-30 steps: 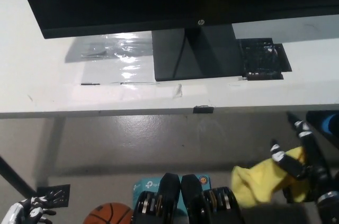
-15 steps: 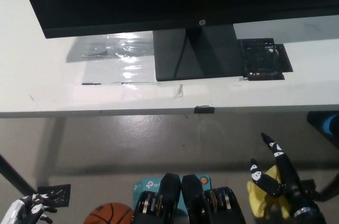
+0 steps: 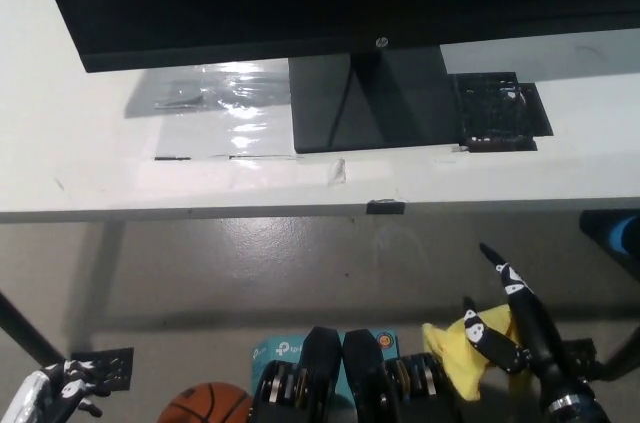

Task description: The robot uses its right hand to pick up the cloth kept in the middle of the desk and use it to wipe the monitor in the middle of the desk by swiping its screen twice

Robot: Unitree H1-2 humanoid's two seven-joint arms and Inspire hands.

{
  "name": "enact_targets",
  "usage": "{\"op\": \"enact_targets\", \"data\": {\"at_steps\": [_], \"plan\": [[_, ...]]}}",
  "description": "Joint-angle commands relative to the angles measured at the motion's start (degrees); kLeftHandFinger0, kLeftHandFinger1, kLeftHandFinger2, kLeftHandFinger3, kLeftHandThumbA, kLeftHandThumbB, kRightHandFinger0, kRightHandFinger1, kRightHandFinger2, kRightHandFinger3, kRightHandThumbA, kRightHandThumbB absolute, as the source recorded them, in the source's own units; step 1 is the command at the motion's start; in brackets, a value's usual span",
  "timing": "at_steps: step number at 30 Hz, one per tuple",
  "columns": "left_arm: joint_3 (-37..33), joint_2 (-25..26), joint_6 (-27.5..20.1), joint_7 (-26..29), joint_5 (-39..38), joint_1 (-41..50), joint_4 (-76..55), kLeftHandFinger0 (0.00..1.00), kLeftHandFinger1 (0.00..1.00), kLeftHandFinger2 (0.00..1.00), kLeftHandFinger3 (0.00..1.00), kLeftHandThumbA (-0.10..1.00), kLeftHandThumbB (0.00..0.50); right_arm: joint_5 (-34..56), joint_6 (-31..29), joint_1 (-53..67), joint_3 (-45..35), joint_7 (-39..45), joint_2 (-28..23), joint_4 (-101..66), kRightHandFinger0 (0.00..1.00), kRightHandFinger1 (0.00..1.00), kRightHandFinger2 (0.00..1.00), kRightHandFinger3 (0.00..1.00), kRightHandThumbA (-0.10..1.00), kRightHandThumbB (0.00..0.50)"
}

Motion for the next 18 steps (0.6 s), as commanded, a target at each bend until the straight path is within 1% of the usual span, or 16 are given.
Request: {"op": "enact_targets", "data": {"at_steps": [1, 4, 8, 9, 12, 15, 16, 18], "plan": [[0.0, 0.9, -1.9, -0.2, -0.2, -0.8, -0.6, 0.42, 0.51, 0.69, 0.80, 0.43, 0.245, 2.0, -3.5, -1.8, 1.1, -3.2, -0.7, -0.3, 1.00, 1.00, 1.00, 1.00, 0.29, 0.216], [0.0, 0.7, -2.0, -0.1, -0.2, -0.9, -0.7, 0.41, 0.49, 0.67, 0.78, 0.42, 0.240, 1.8, -2.3, -1.8, 1.7, -3.3, -1.1, -0.7, 1.00, 1.00, 1.00, 1.00, 0.30, 0.216], [0.1, 0.7, -2.2, -0.2, -0.4, -0.9, -0.6, 0.42, 0.50, 0.67, 0.78, 0.43, 0.252, 2.2, -1.2, -1.8, 2.3, -3.3, -1.4, -0.9, 1.00, 1.00, 1.00, 1.00, 0.30, 0.204], [0.0, 0.7, -2.0, 0.0, -0.2, -1.0, -0.7, 0.43, 0.50, 0.68, 0.78, 0.44, 0.250, 2.1, -1.0, -2.0, 2.4, -3.3, -1.6, -0.7, 1.00, 1.00, 1.00, 1.00, 0.31, 0.207], [0.0, 0.7, -1.8, 0.1, -0.1, -1.2, -0.8, 0.44, 0.51, 0.69, 0.79, 0.44, 0.243, 2.4, -0.5, -2.3, 2.6, -3.2, -1.9, -0.7, 1.00, 1.00, 1.00, 1.00, 0.32, 0.206], [-0.1, 0.7, -2.1, 0.3, 0.2, -1.3, -0.5, 0.43, 0.51, 0.68, 0.78, 0.46, 0.248, 2.9, -0.7, -2.3, 2.6, -3.2, -2.0, -1.0, 1.00, 1.00, 1.00, 1.00, 0.29, 0.200], [0.0, 0.7, -2.4, 0.1, 0.0, -1.4, -0.3, 0.42, 0.50, 0.67, 0.78, 0.45, 0.247, 2.4, -0.6, -2.2, 2.8, -3.4, -2.1, -1.3, 1.00, 1.00, 1.00, 1.00, 0.32, 0.205], [0.0, 0.7, -2.0, 0.2, 0.0, -1.3, -0.5, 0.42, 0.50, 0.67, 0.78, 0.45, 0.242, 2.4, -0.3, -2.1, 2.9, -3.3, -2.2, -1.5, 1.00, 1.00, 1.00, 1.00, 0.33, 0.202]]}}
